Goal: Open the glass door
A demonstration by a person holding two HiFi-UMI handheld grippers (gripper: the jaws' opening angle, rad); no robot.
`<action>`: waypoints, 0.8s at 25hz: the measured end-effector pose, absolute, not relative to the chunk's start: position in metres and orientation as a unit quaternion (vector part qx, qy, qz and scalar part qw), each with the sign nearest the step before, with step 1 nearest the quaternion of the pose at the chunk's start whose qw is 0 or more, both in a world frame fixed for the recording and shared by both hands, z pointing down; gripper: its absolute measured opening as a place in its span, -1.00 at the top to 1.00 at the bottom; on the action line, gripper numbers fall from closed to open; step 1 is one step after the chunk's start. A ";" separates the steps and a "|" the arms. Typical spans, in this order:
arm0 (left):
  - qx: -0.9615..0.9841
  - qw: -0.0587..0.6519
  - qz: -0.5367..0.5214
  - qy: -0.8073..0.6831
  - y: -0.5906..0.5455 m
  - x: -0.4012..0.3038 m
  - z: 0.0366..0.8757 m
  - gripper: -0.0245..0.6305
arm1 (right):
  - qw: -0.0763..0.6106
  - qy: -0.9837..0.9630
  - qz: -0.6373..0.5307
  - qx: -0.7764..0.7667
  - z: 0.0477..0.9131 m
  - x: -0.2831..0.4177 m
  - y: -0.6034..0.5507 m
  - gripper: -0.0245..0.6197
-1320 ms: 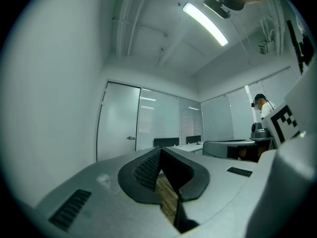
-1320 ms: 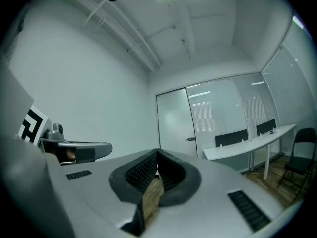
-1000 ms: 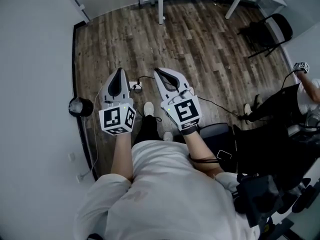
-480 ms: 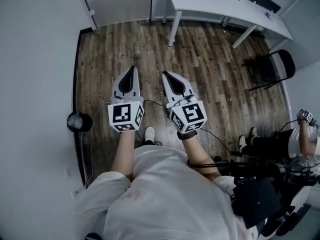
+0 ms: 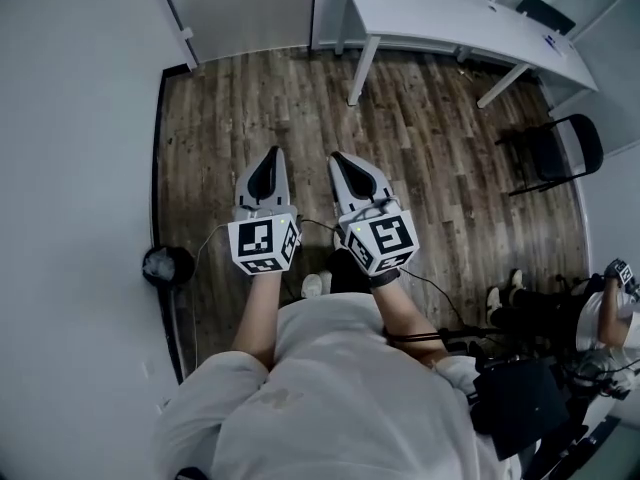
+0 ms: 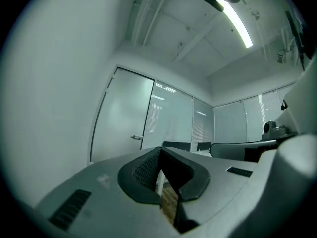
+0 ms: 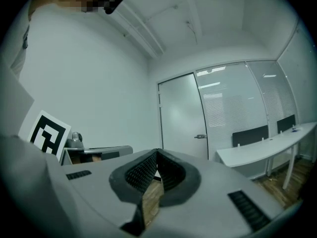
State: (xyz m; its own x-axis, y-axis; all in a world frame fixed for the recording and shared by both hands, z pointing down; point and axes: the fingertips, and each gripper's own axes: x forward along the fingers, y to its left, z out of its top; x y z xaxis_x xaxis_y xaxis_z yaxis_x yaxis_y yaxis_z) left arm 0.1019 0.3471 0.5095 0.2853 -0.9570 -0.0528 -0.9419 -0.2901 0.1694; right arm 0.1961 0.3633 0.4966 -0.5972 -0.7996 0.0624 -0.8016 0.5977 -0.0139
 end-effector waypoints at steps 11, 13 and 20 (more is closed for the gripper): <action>0.791 0.032 -0.046 -0.610 0.158 0.106 0.513 0.96 | 0.001 -0.916 0.019 0.402 0.500 0.177 0.165 0.92; 0.789 0.024 -0.052 -0.612 0.114 0.118 0.501 0.96 | -0.006 -0.916 0.006 0.402 0.486 0.190 0.122 0.92; 0.805 -0.016 -0.016 -0.593 0.009 0.166 0.486 0.96 | -0.032 -0.898 0.018 0.439 0.477 0.250 -0.010 0.92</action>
State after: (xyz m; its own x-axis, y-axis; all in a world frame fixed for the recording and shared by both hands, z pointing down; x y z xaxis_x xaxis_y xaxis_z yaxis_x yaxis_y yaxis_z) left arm 0.1664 0.0093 0.4856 0.2956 -0.9543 -0.0444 -0.9553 -0.2956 -0.0075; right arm 0.2503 -0.0100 0.4774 -0.6125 -0.7894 -0.0406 -0.7871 0.6138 -0.0608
